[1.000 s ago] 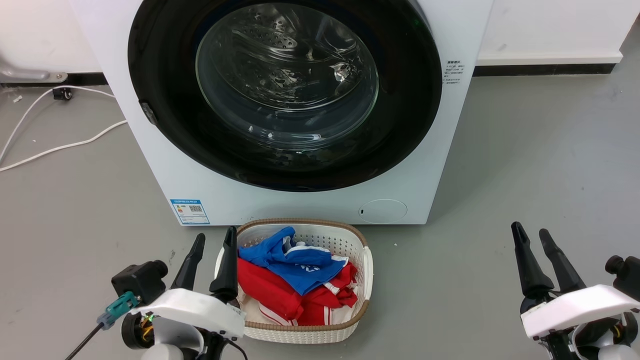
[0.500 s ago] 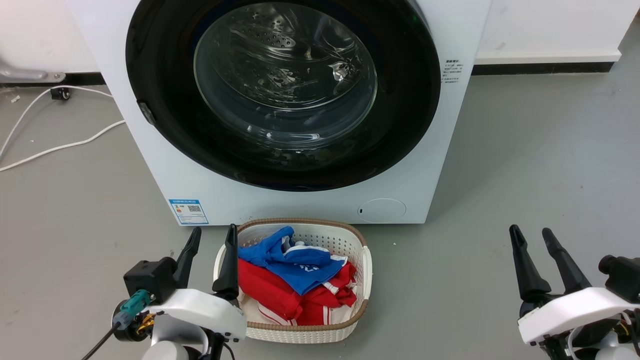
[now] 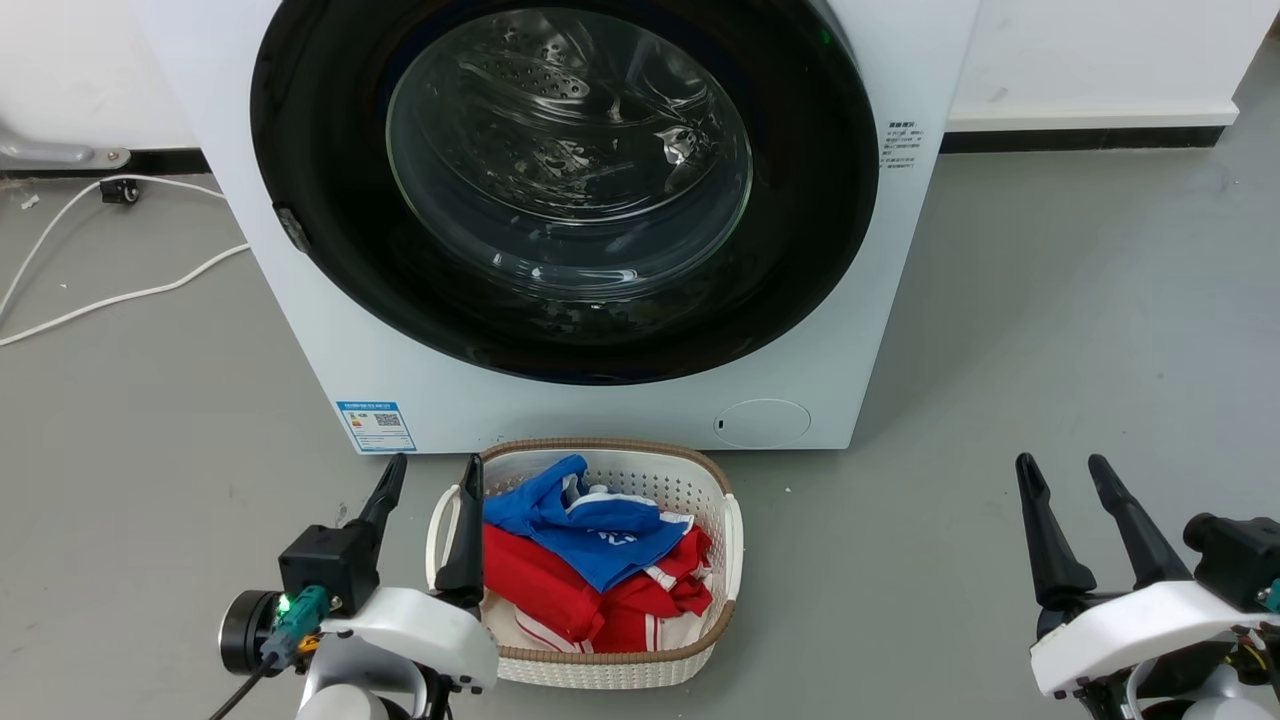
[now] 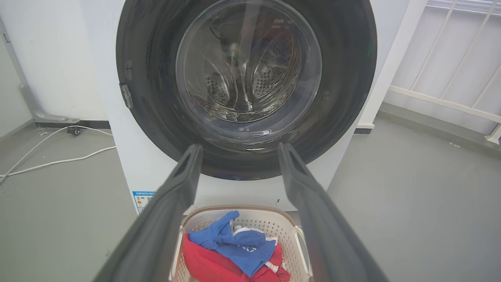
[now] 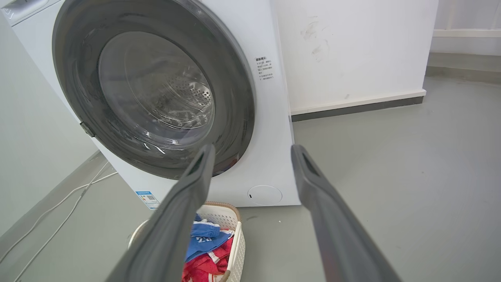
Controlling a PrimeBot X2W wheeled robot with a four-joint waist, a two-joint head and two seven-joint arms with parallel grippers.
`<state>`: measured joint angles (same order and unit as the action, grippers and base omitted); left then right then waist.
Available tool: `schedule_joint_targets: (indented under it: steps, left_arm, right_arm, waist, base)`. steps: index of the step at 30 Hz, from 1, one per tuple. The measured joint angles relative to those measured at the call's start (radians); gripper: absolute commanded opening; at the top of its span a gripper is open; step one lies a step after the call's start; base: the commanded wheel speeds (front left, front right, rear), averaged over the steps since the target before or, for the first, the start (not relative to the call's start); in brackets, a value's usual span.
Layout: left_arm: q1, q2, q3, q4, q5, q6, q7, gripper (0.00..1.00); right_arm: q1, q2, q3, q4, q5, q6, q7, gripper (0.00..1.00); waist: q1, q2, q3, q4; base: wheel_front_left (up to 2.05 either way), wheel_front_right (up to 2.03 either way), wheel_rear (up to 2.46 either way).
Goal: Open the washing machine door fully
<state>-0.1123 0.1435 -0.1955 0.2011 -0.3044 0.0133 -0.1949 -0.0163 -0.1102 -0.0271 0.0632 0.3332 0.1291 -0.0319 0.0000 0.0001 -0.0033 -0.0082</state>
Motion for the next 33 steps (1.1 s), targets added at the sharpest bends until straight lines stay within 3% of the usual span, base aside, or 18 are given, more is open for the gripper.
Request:
schedule_joint_targets:
  steps: [21, 33]
  left_arm:
    - [-0.006, -0.009, -0.007, 0.03, 0.122, 0.003, -0.04, 1.0]
    - [-0.006, -0.025, 0.008, 0.044, 0.173, -0.017, -0.063, 1.0]
  right_arm:
    - [0.005, 0.011, -0.004, 0.001, -0.156, 0.0, -0.036, 1.0]
    - [0.004, 0.013, -0.003, 0.016, -0.239, 0.0, -0.062, 1.0]
  waist:
    - [0.0, 0.0, -0.003, -0.005]
    - [0.0, 0.0, -0.007, -0.007]
  base:
    - [0.0, 0.0, 0.0]
    - [0.0, 0.0, 0.0]
